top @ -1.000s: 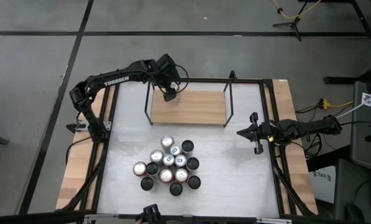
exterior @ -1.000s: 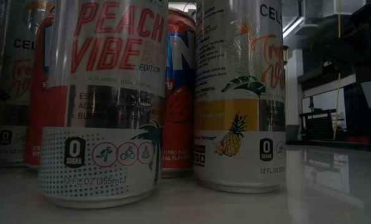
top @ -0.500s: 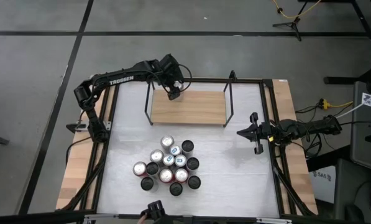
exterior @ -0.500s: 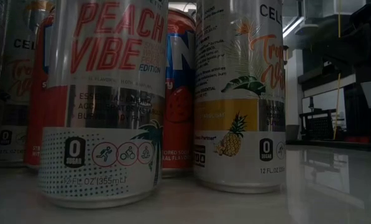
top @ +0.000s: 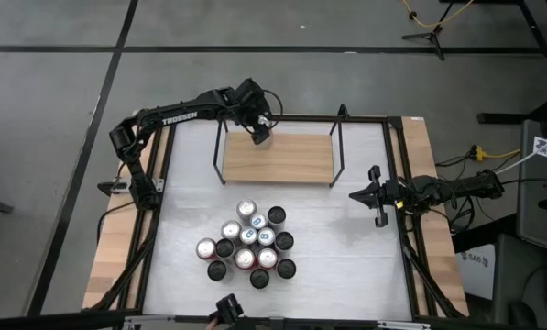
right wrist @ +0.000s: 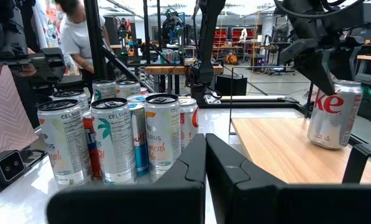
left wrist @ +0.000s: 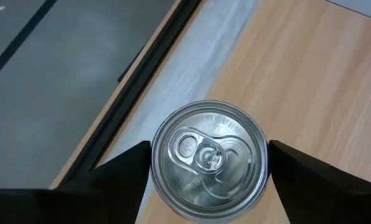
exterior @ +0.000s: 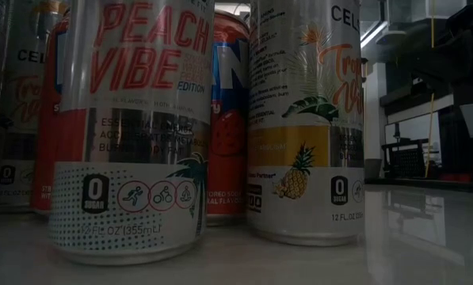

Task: Place canned beverage on shelf
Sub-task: Put the red silver soda can onto the shelf

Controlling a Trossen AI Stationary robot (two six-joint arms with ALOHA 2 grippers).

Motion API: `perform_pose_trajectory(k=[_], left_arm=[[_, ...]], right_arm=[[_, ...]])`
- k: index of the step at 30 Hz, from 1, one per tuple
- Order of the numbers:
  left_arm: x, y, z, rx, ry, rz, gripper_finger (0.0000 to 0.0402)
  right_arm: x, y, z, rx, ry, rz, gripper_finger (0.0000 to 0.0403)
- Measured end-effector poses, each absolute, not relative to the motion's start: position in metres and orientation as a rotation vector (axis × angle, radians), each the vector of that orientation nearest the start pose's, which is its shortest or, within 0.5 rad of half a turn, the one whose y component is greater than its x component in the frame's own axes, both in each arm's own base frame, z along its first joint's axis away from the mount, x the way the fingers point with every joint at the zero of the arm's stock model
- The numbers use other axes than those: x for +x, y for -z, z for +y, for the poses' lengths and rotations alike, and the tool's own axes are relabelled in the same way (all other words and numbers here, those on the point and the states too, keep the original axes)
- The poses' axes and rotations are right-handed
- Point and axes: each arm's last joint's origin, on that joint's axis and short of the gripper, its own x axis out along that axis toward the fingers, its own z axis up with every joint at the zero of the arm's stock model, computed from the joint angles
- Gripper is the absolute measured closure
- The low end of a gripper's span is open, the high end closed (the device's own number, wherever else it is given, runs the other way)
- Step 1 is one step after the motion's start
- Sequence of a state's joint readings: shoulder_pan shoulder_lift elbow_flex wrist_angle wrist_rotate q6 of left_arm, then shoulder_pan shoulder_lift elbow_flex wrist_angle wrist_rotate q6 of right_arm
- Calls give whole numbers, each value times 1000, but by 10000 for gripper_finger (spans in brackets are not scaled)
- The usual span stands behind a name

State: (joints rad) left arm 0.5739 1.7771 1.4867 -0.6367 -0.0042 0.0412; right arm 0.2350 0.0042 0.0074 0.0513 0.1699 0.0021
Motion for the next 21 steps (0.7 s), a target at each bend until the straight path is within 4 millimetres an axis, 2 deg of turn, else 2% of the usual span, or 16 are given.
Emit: perform_pose_trajectory(k=[9, 15, 21], left_arm=[[323, -272, 208, -213, -556, 917, 108], [323, -272, 207, -163, -642, 938, 108], [327, -272, 201, -155, -627, 937, 108]], right_arm=[[95, -171, 18, 13, -65, -53, 398], [95, -171, 18, 13, -63, -53, 398], [95, -171, 18, 13, -63, -53, 398]])
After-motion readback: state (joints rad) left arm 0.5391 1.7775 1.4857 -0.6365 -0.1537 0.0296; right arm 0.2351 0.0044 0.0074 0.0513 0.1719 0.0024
